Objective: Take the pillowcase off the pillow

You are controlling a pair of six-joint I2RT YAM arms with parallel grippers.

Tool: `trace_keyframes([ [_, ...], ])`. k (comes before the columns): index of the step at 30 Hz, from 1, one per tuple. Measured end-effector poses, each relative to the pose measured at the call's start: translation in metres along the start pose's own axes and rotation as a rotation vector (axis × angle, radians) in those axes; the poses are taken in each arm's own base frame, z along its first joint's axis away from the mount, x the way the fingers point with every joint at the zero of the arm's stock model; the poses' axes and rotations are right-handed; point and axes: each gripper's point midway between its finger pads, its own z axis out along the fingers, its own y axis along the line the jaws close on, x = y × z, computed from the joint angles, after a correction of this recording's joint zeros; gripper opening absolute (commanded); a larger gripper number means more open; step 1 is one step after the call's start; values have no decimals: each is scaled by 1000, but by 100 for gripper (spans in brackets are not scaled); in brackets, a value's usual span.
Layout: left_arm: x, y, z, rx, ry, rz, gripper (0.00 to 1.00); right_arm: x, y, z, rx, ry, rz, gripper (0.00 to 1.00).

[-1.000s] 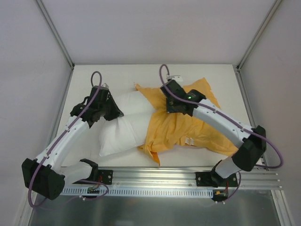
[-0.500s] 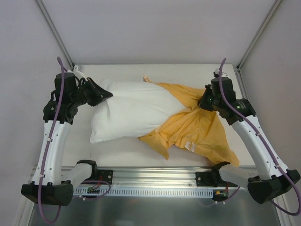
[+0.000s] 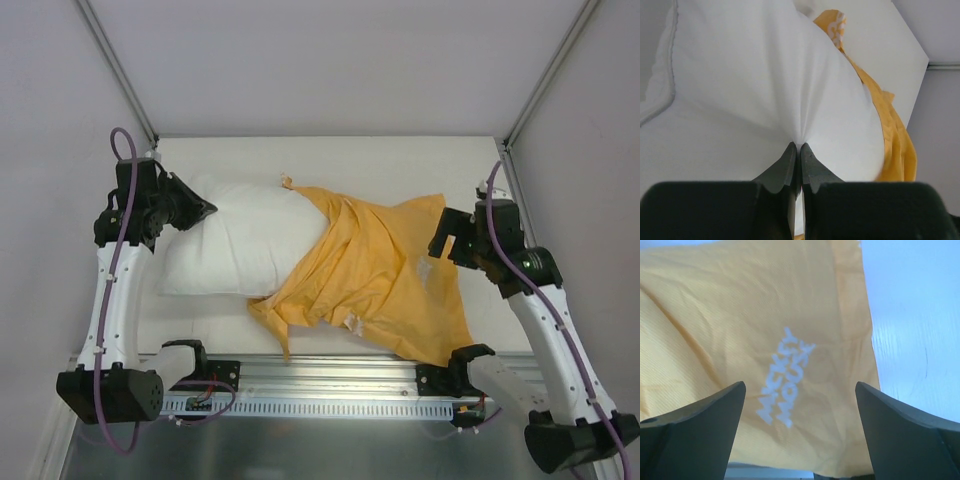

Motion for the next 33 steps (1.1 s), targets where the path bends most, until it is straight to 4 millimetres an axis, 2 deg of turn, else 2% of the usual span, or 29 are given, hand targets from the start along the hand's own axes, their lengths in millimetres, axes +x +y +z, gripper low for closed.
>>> trace_keyframes([
  [2,-3,3,1,-11,-5,-9,0,17,-10,-5,-2,-11,27,96],
  [5,-6,7,3,-22,-9,-19,0,54,-7,-1,-71,21,55,97],
  [10,-10,8,7,-30,-6,-25,0,129,21,15,-266,134,24,98],
  [13,-15,4,9,-26,-12,-23,0,149,36,14,-346,159,-26,99],
  [16,-22,-1,10,-18,-22,-18,0,161,49,18,-372,194,-63,88],
  [17,-24,-3,10,-17,-24,-18,0,165,50,22,-356,210,-68,80],
  [19,-27,-5,10,-13,-27,-13,0,174,50,30,-309,251,-71,71],
  [21,-30,-8,9,-6,-30,-9,0,180,49,36,-267,273,-62,53],
  [22,-31,-9,8,-2,-32,-11,0,180,49,37,-255,273,-53,39],
  [26,-38,-3,3,6,-35,-29,0,165,43,36,-214,198,-3,14],
  [28,-43,4,0,-3,-39,-51,0,153,37,32,-188,151,10,7],
  [33,-62,27,-15,-28,-73,-123,0,109,29,20,-126,42,40,6],
])
